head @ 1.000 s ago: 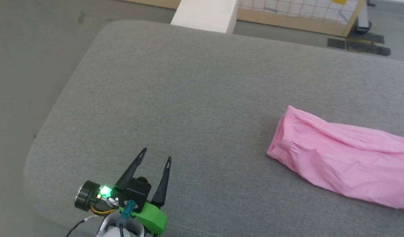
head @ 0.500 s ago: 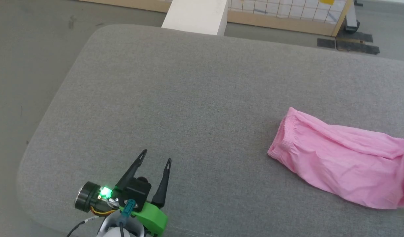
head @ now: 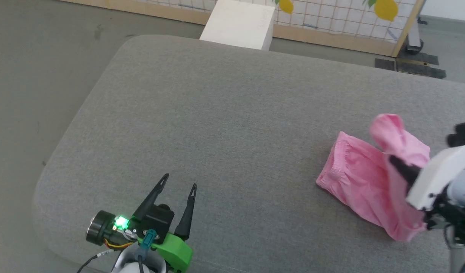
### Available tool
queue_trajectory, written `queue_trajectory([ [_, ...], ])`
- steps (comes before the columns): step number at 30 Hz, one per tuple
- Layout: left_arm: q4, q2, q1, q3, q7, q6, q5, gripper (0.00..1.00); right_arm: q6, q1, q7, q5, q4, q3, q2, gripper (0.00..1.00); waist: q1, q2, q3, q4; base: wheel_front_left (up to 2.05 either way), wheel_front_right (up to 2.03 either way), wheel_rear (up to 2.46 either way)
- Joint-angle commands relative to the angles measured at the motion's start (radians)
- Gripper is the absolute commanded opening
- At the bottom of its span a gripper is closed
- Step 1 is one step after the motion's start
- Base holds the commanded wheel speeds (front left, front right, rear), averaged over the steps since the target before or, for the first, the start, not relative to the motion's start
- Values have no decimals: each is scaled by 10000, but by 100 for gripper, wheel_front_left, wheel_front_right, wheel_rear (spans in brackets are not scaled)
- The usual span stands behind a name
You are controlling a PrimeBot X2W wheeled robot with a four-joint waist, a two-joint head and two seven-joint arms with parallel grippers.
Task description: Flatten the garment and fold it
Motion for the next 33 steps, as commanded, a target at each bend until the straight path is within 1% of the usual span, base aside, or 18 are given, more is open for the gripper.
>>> queue_trajectory([
  [1, -17, 57, 83, 2, 3, 38, -91, 100, 39, 51, 60, -55, -98, 126, 140, 0, 0, 0, 49, 128, 0, 0, 0],
  [7, -51, 25, 26, -38, 0, 92, -81, 100, 39, -326, -163, -474, 271, 449, 592, 0, 0, 0, 284, 471, 0, 0, 0],
  [8, -50, 7, -31, -57, -30, 92, -72, 100, 39, -581, -384, -737, 742, 623, 674, 0, 0, 0, 484, 638, 0, 0, 0],
  [14, -15, -61, -173, -68, -109, 107, -65, 100, 39, -937, -744, -1275, 1657, 1255, 701, 0, 0, 0, 858, 872, 0, 0, 0],
  [15, 1, -73, -192, -72, -121, 105, -66, 100, 39, -963, -808, -1402, 1768, 1426, 641, 37, 0, 0, 886, 891, 0, 0, 0],
  [16, 20, -88, -213, -78, -136, 103, -67, 100, 39, -981, -852, -1507, 1911, 1687, 555, 100, 0, 0, 910, 910, 0, 0, 0],
  [21, 135, -121, -249, -74, -186, 119, -104, 100, 39, -1034, -1048, -1437, 2330, 2694, 199, 100, 0, 0, 849, 867, 0, 0, 0],
  [23, 202, -88, -287, -54, -196, 119, -109, 100, 39, -1052, -1030, -1248, 2360, 3543, -184, 100, 0, 0, 750, 782, 0, 0, 0],
  [25, 261, -60, -319, 51, -221, 161, -173, 100, 39, -1135, -1261, -1061, 2343, 4074, -613, 100, 0, 0, 608, 681, 0, 0, 0],
  [29, 313, 95, -316, 102, -235, 129, -212, 100, 39, -1539, -1791, -538, 2197, 4662, -1252, 100, 0, 0, 275, 357, 0, 0, 0],
  [33, 338, 144, -197, 164, -202, 179, -346, 100, 39, -2234, -2974, -588, 1772, 5327, -2308, 100, 0, 0, 16, -12, 0, 0, 0],
])
